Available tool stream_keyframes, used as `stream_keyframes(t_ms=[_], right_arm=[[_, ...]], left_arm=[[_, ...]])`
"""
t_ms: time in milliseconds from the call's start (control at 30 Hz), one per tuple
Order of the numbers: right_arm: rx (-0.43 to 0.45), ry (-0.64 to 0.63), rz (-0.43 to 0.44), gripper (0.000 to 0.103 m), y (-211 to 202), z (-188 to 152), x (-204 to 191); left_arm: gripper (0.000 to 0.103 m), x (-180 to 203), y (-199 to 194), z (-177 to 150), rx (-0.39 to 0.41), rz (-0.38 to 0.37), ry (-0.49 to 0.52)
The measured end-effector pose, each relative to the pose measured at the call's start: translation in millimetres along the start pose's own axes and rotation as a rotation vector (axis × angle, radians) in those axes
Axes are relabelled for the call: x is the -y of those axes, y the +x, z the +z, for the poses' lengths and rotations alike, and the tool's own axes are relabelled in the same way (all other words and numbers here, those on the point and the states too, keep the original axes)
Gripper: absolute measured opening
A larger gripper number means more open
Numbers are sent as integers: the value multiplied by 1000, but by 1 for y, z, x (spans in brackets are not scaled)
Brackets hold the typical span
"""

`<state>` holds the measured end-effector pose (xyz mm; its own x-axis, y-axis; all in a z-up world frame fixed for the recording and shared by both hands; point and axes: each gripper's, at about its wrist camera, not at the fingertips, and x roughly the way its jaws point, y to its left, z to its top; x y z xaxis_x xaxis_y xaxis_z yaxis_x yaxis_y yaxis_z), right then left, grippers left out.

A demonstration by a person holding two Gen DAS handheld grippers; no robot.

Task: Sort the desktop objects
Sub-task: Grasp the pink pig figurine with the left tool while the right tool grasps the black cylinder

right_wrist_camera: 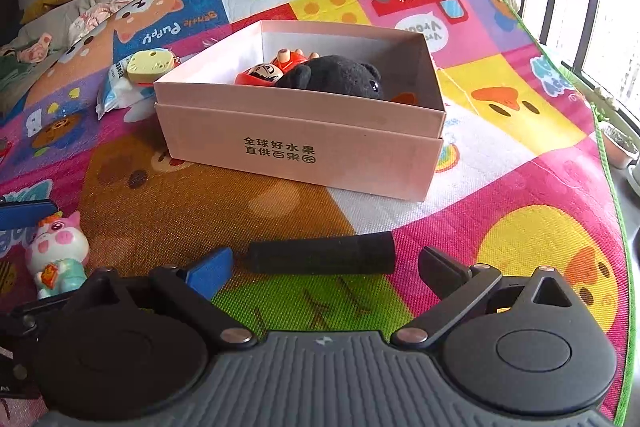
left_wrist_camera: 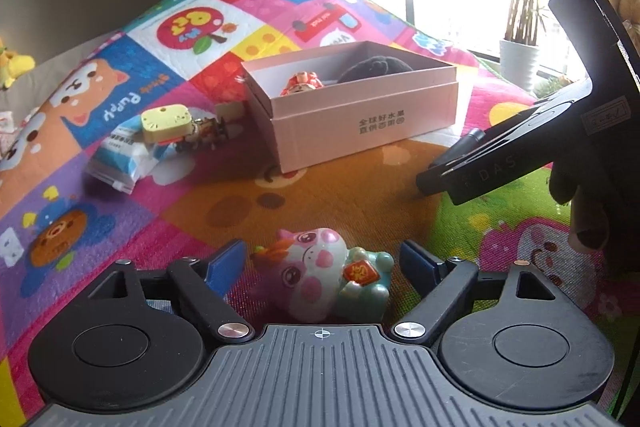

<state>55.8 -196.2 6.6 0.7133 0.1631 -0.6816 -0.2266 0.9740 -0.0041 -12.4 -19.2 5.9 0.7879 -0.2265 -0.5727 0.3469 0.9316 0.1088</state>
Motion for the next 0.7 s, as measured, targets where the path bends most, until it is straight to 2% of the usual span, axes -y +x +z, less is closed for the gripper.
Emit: stream_keyframes(t_ms=[33,100,133,267,467,600,700], right_arm=[[4,-5,10,93,-1,0,-1],[15,-21,28,79,-4,-1,-3],[21,-26,33,75,-6,-2,-3],[24,-28,36,75,-9,-4,-1],[41,-28,41,75,-27,-6,5],[119,-42,52,75,-63,1,12],[205,-45,50,75,-98,11,21]], left_arm=[[90,0,0,0,0,-1,0],[90,0,1,0,-3,-5,-1],[90,0,1,0,-6,-6,-1],[80,0,4,0,-21,-1,-4],[77,4,4,1,-21,20,18],[75,6,2,8,-24,-17,-7],[75,6,-1,30,33,0,-1]])
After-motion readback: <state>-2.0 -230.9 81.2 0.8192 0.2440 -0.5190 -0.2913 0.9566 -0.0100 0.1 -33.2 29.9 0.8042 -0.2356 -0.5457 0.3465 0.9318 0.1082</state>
